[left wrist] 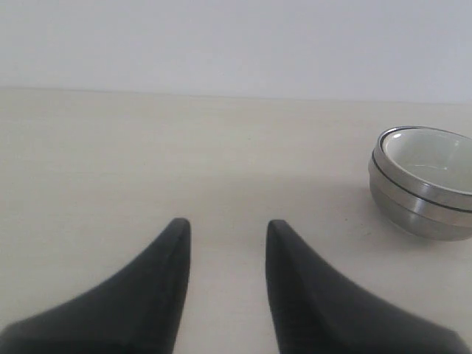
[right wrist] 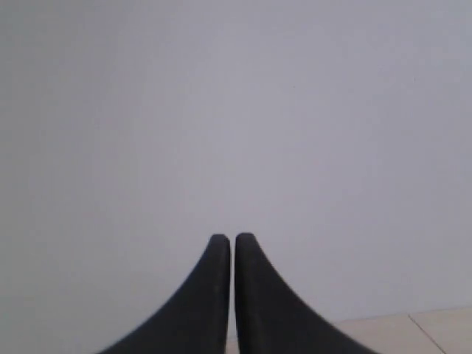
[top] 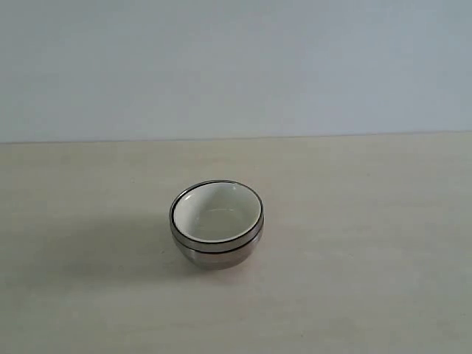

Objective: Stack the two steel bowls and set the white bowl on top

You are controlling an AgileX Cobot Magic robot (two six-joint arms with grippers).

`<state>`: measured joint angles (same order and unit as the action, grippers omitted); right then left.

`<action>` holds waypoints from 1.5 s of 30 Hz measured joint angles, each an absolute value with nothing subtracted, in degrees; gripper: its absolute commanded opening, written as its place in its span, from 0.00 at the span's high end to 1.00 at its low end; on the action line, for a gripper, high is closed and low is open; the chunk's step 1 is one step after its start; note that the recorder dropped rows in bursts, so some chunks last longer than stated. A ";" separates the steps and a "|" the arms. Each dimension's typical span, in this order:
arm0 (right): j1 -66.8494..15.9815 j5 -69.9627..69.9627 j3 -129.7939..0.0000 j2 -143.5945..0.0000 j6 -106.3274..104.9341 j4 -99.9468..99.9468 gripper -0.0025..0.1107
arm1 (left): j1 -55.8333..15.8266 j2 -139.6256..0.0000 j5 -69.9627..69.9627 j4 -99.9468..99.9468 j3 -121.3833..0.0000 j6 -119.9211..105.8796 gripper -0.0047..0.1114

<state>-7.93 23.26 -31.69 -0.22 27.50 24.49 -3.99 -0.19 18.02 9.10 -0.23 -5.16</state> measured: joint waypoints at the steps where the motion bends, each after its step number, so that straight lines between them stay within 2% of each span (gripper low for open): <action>1: -7.93 22.85 -30.58 -0.22 27.49 24.34 0.98 | -3.99 -0.19 18.02 9.10 -0.23 -5.16 0.68; 11: -7.93 19.25 -18.53 -0.32 32.22 17.80 0.98 | -3.99 -0.19 18.02 9.10 -0.23 -5.16 0.68; 20: -7.93 6.03 -1.21 -0.42 36.58 15.63 0.98 | -3.99 -0.19 18.02 9.10 -0.23 -5.16 0.68; 45: -7.93 5.00 -0.29 -0.32 37.52 15.50 0.98 | -3.99 -0.19 18.02 9.10 -0.23 -5.16 0.68</action>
